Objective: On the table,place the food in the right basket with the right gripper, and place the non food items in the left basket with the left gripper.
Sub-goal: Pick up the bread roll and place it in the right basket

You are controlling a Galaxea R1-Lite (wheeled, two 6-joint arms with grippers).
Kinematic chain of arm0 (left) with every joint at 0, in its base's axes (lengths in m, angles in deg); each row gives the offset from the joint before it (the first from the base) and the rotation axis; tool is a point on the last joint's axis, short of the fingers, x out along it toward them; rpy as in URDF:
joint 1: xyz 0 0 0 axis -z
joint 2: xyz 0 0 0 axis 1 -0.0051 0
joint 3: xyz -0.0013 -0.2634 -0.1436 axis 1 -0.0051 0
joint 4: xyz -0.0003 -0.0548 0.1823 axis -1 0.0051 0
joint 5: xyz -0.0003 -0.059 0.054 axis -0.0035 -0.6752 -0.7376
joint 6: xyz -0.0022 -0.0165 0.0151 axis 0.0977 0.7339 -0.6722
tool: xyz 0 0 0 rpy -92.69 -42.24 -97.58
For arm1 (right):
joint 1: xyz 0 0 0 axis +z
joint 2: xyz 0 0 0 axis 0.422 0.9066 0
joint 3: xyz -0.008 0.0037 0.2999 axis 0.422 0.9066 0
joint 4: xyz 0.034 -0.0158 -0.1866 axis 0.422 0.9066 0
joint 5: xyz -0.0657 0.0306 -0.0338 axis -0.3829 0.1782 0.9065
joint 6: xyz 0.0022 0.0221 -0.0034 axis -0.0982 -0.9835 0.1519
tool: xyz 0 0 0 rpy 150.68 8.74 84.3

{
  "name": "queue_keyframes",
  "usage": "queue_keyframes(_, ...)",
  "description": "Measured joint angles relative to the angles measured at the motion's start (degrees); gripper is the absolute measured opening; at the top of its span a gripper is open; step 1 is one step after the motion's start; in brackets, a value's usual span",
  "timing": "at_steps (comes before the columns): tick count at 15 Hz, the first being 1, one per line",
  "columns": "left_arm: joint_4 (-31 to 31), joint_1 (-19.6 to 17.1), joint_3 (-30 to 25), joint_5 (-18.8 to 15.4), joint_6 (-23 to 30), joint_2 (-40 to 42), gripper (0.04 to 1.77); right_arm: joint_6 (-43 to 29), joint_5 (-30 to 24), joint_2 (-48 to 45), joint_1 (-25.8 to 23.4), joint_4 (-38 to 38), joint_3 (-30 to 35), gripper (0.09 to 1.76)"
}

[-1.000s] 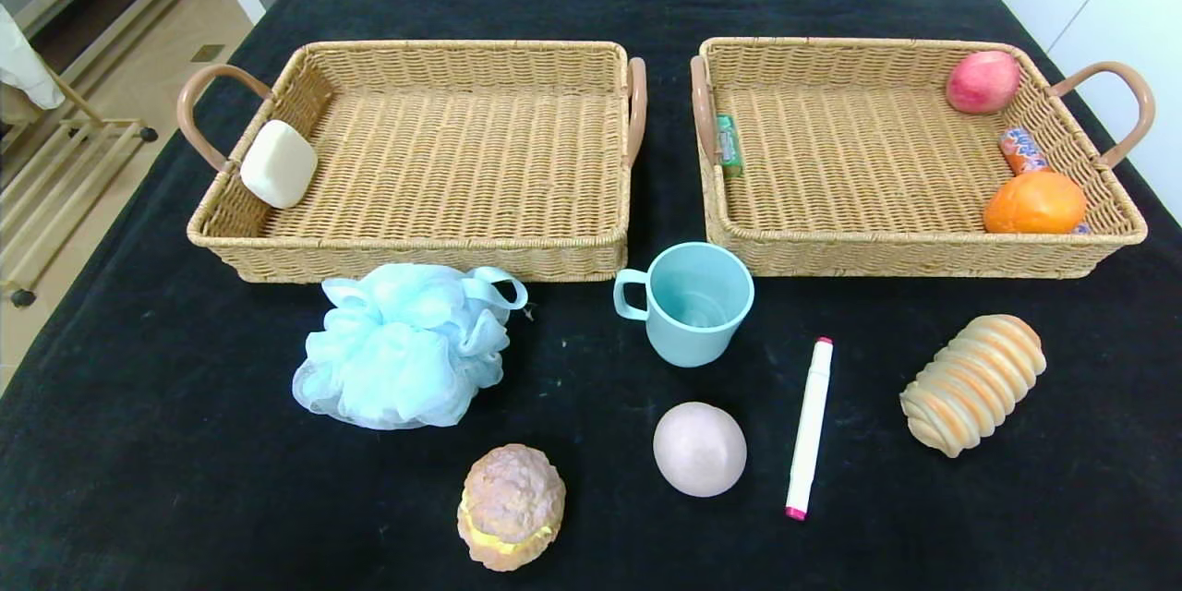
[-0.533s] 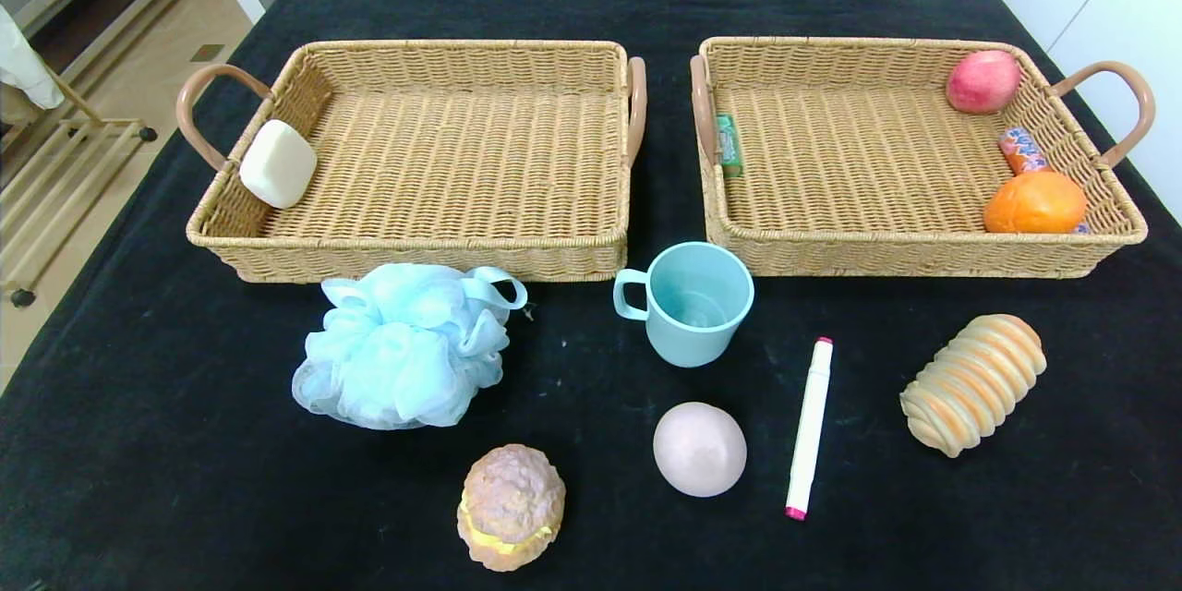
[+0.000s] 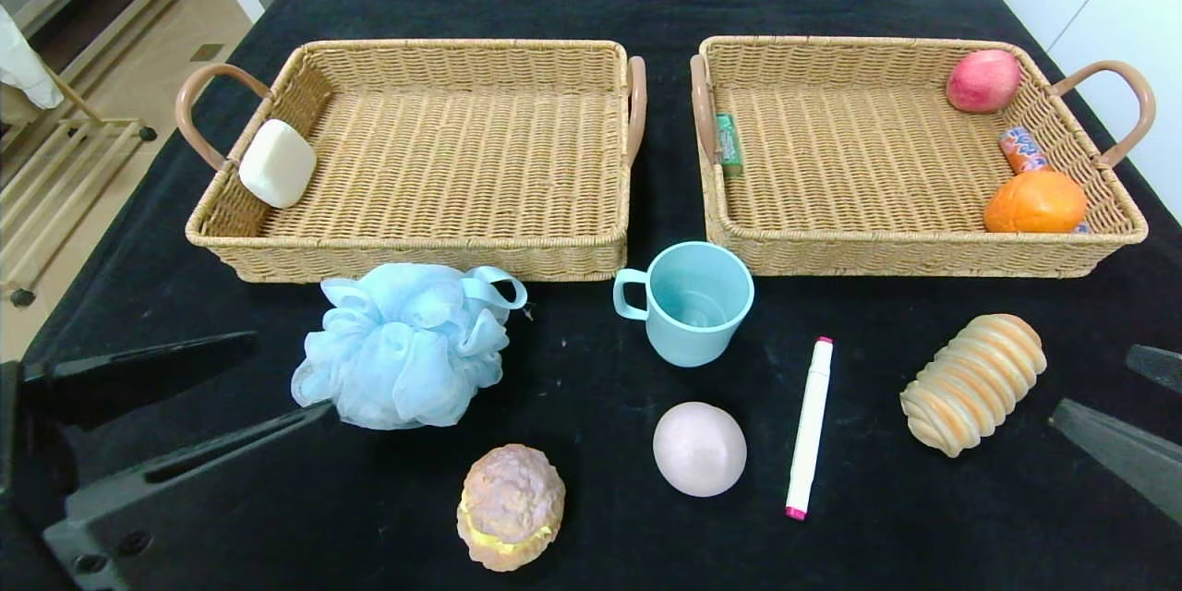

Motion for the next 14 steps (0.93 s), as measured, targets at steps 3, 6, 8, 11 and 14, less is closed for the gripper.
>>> queue_keyframes(3, -0.71, 0.56, 3.58, -1.23, -2.17, -6.23, 1.72, 0.00, 3.63, 6.36, 5.39, -2.95, -2.29, 1.71)
queue_keyframes(6, -0.85, 1.85, 4.55, -1.21, -3.60, -9.62, 1.72, 0.02, 4.05, 11.22, 7.49, -5.17, -3.23, 1.71)
queue_keyframes(8, -1.07, 2.13, 4.66, -0.90, -4.62, -10.45, 1.72, 0.00, 5.17, 12.61, 7.77, -5.11, -3.34, 1.71)
queue_keyframes(11, -0.94, 2.21, 4.63, -0.93, -4.92, -10.65, 1.72, 0.02, 6.12, 13.48, 7.85, -4.47, -3.41, 1.71)
queue_keyframes(14, -0.88, 2.27, 4.49, -0.93, -5.06, -10.63, 1.72, -0.05, 9.36, 14.14, 7.35, -3.86, -3.85, 1.71)
